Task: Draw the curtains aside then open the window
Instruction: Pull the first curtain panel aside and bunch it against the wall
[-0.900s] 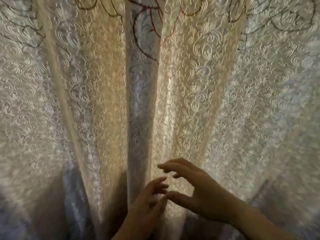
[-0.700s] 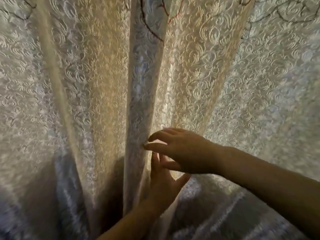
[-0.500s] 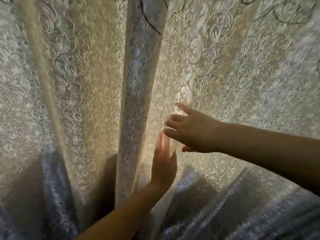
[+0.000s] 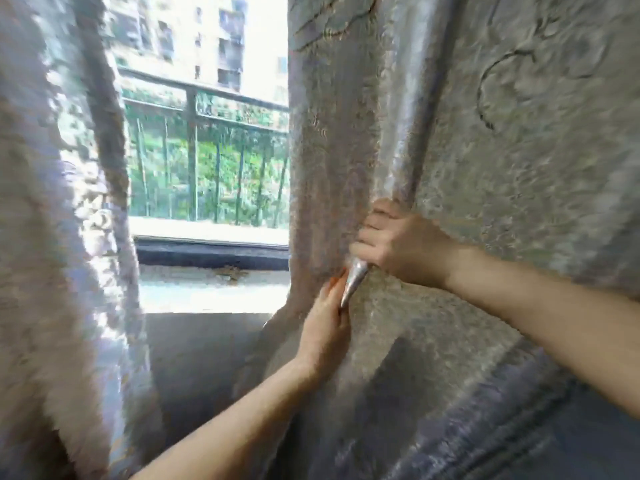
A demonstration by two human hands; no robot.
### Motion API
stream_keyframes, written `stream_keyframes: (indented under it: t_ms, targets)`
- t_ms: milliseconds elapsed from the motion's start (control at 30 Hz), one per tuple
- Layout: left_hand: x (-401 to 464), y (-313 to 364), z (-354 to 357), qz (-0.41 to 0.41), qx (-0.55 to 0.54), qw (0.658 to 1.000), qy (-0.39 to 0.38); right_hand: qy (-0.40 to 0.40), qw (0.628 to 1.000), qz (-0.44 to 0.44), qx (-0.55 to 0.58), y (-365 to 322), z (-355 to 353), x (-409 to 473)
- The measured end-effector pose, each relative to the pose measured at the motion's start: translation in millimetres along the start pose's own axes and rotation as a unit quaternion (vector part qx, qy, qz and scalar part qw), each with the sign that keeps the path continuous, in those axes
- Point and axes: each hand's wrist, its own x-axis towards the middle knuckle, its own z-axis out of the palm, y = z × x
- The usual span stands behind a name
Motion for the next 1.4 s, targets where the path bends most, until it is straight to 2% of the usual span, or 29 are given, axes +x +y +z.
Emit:
stream_keyframes:
  t_ms: [367,700,967,1100,1200,1333,1400]
  targets:
    - [40,106,228,0.046,-0.058,0.997,0.017,-0.009,0.998,0.047,-0.050,95,43,-213]
    - [69,162,394,0.094,-0.086,0.990,-0.053,0.008,0.990,0.138,-0.039,150,95,-387]
    - [129,210,532,0.147,-0.120,0.979,-0.068,0.006,0.983,0.171,-0.067,228,146,-506]
    - [161,236,610,0.175,-0.141,0.968,-0.116,-0.043,0.971,0.229,-0.045,263,178,-584]
    - [187,257,683,0.174,-0.139,0.960,-0.170,-0.110,0.943,0.314,0.002,290,200,-645]
    - [210,291,765,0.136,-0.097,0.944,-0.286,-0.218,0.851,0.475,0.042,313,216,-717]
    - [214,302,794,0.139,-0.061,0.931,-0.332,-0.283,0.808,0.516,0.043,316,220,-738]
